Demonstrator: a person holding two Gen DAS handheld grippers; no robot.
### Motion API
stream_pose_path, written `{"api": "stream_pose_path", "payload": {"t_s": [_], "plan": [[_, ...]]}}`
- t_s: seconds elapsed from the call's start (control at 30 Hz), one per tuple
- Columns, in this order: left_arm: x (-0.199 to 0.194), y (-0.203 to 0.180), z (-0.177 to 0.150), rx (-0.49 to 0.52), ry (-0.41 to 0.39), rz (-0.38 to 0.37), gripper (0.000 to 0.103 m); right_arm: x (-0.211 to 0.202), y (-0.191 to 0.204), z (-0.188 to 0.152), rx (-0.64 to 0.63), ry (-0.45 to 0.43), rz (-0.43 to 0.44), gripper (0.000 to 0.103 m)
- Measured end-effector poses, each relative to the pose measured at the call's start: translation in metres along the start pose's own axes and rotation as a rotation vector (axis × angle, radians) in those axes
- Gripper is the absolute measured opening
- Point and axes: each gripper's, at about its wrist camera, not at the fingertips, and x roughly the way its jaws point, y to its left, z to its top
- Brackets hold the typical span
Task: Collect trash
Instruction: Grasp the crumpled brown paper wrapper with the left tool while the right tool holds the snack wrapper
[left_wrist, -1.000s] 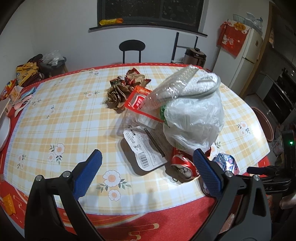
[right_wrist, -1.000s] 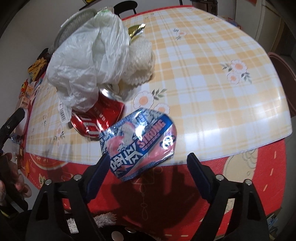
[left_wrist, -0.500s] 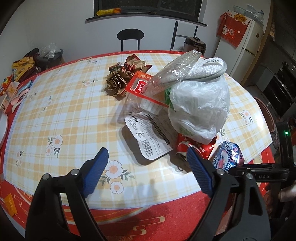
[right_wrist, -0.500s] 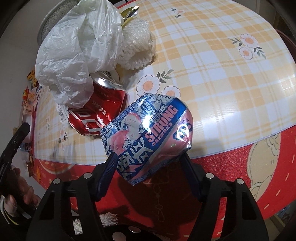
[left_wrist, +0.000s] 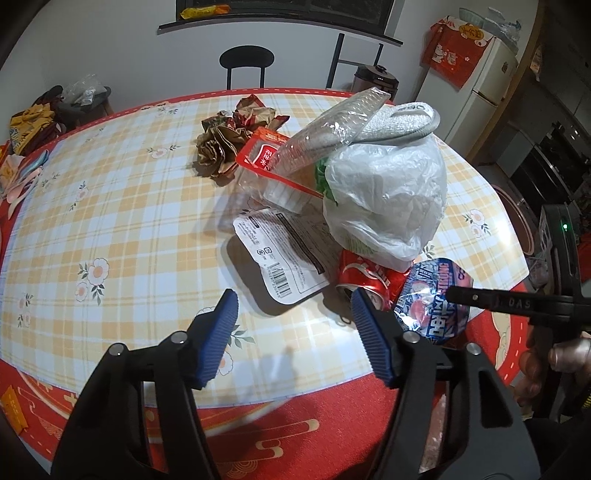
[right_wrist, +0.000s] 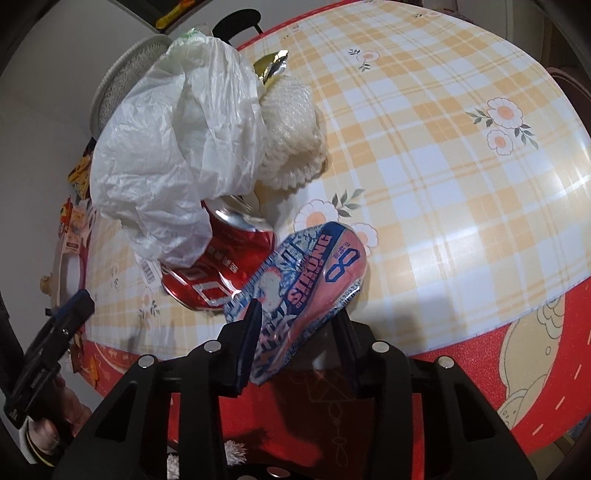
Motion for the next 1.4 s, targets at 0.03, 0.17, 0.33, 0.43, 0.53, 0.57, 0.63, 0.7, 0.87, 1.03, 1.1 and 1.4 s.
{"api": "stream_pose_path", "payload": {"t_s": [0.03, 0.17, 0.33, 0.43, 0.53, 0.57, 0.63, 0.7, 0.87, 1.03, 1.1, 1.4], "plan": [[0.0, 0.0, 0.0, -0.003, 0.003, -0.002, 0.064, 0.004, -0.001, 0.002, 0.005, 0.011, 0.005, 0.039], [0.001, -0.001, -0.001, -0.005, 0.013, -0.003, 0.063, 0.016, -0.004, 0.002, 0.047, 0.037, 0.024, 0.034], [0.0, -0.002, 0.0, -0.012, 0.011, 0.003, 0.063, 0.009, -0.011, 0.002, 0.06, 0.01, 0.033, 0.013], [0.0, -0.003, 0.003, -0.019, 0.008, 0.007, 0.063, -0.002, -0.016, 0.004, 0.052, -0.02, 0.026, 0.009], [-0.003, -0.006, 0.01, -0.023, -0.008, 0.012, 0.063, -0.015, -0.023, 0.007, 0.035, -0.051, 0.011, 0.007], [-0.006, -0.006, 0.014, -0.026, -0.021, 0.013, 0.063, -0.017, -0.02, 0.008, 0.032, -0.059, 0.007, 0.007], [-0.011, -0.007, 0.023, -0.022, -0.049, 0.025, 0.063, -0.025, -0.026, 0.011, 0.029, -0.08, 0.002, 0.006], [-0.015, -0.008, 0.032, -0.007, -0.075, 0.045, 0.063, -0.029, -0.024, 0.016, 0.025, -0.099, -0.006, 0.006], [-0.021, -0.018, 0.063, 0.087, -0.153, 0.089, 0.063, -0.042, -0.031, 0.022, -0.001, -0.135, -0.01, 0.006], [-0.007, -0.04, 0.094, 0.263, -0.175, 0.132, 0.063, -0.046, -0.039, 0.024, 0.014, -0.145, -0.011, 0.006], [0.006, -0.048, 0.102, 0.348, -0.156, 0.142, 0.063, -0.048, -0.043, 0.023, 0.024, -0.148, -0.012, 0.006], [0.019, -0.041, 0.114, 0.362, -0.151, 0.114, 0.063, -0.053, -0.06, 0.019, 0.07, -0.161, -0.02, 0.006]]}}
